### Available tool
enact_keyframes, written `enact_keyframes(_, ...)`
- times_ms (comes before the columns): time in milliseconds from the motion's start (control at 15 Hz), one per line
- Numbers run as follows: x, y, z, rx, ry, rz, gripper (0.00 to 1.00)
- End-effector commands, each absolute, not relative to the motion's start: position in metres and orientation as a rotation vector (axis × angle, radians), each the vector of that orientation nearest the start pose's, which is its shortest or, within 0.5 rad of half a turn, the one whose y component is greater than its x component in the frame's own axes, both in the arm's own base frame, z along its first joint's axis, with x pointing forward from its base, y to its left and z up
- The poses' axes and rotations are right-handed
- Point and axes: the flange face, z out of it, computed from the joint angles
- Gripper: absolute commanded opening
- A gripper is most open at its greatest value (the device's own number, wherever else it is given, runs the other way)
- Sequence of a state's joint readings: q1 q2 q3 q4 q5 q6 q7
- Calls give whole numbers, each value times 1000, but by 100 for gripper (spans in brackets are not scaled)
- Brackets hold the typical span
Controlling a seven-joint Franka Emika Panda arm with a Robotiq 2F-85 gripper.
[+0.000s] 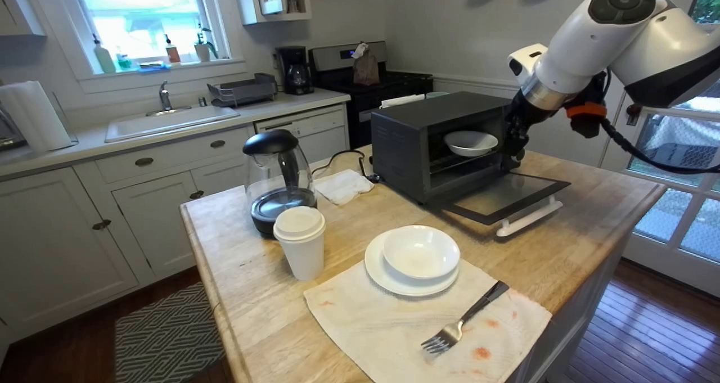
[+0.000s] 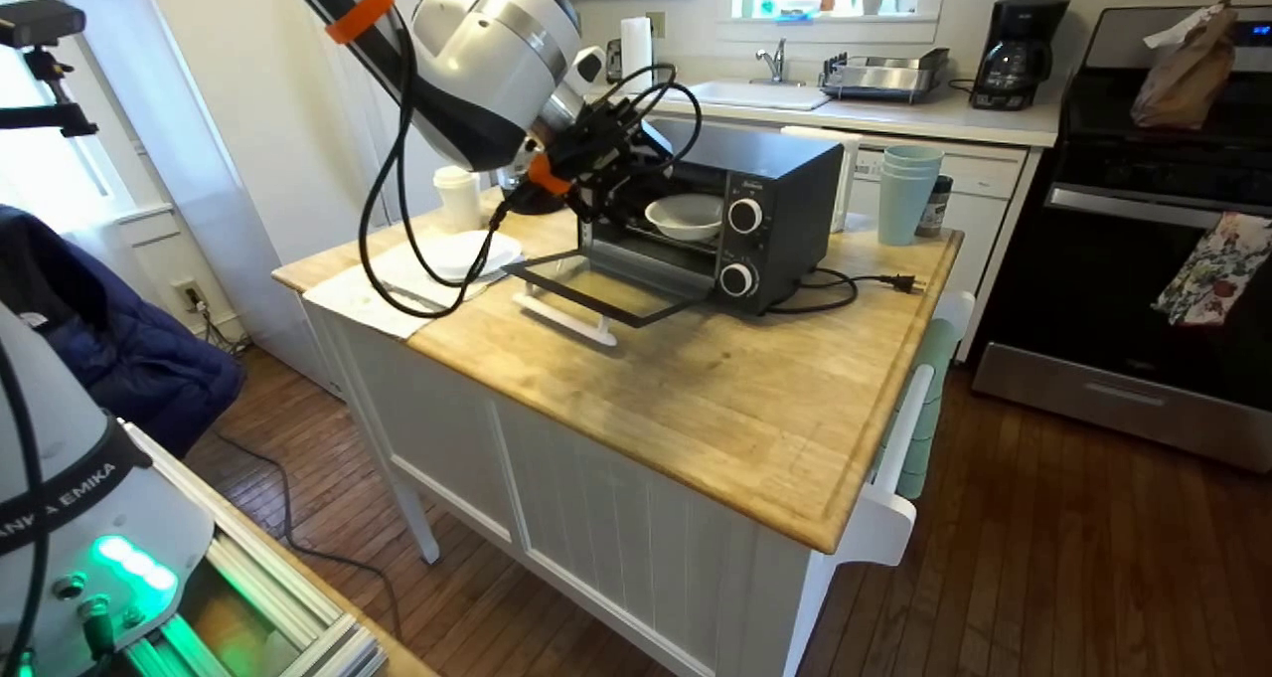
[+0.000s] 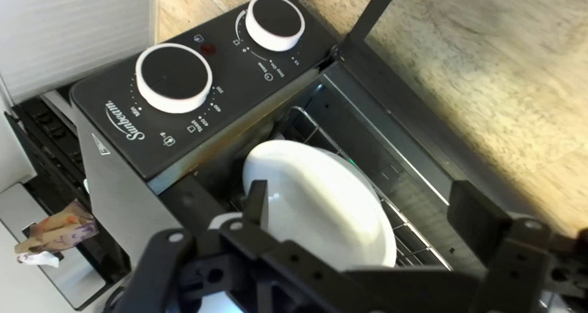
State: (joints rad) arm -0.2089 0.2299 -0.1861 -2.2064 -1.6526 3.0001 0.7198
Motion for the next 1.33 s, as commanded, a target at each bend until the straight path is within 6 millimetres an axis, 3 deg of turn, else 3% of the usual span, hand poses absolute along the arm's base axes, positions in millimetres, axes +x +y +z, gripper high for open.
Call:
enact_keyframes(0, 489, -136, 307, 2363, 693, 571, 100)
enact_keyframes(267, 462, -133, 311, 2294, 877, 543, 100)
enact_keyframes(667, 427, -125, 280, 2259, 1168, 446, 100)
enact_keyframes(1267, 409, -123, 249, 2194, 1423, 323, 100)
